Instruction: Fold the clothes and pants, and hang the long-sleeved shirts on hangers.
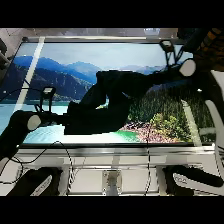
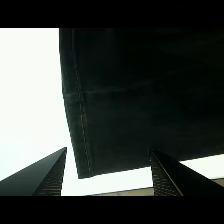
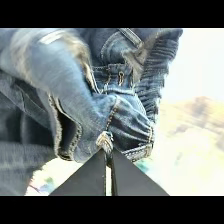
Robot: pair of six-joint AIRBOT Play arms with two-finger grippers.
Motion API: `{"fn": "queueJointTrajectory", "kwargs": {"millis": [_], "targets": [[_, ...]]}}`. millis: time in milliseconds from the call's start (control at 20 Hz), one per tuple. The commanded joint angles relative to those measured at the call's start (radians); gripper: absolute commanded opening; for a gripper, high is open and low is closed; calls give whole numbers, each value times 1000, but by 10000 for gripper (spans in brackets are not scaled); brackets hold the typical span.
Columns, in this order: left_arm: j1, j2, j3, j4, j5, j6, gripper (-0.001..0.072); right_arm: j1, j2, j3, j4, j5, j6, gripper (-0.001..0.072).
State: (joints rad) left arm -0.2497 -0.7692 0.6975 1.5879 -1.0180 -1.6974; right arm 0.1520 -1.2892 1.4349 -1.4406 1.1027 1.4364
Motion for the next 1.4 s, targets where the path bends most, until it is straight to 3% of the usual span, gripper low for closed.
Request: {"fn": "queueJointTrajectory", "kwargs": {"millis": [0,200,400,600,850,1150,1200,1350], "targets": [[0,98,1,1,14,0,570,-61,177,5,-197,188,17,15],[0,122,0,1,11,0,570,-245,353,-5,-354,338,14,15],[0,122,0,0,7,19,570,-537,521,-137,-359,331,-23,16],[-23,119,0,-8,-50,173,570,-708,631,-397,-279,270,-32,16],[-50,118,-1,-35,-117,348,570,-708,633,-670,-292,222,-32,16],[-49,108,-2,-13,-107,551,570,-708,633,-730,-291,160,-31,16],[-49,96,-2,11,-99,554,573,-708,633,-730,-291,157,-31,17],[-50,18,-2,-2,-82,718,689,-708,633,-731,-290,153,-31,17]]}}
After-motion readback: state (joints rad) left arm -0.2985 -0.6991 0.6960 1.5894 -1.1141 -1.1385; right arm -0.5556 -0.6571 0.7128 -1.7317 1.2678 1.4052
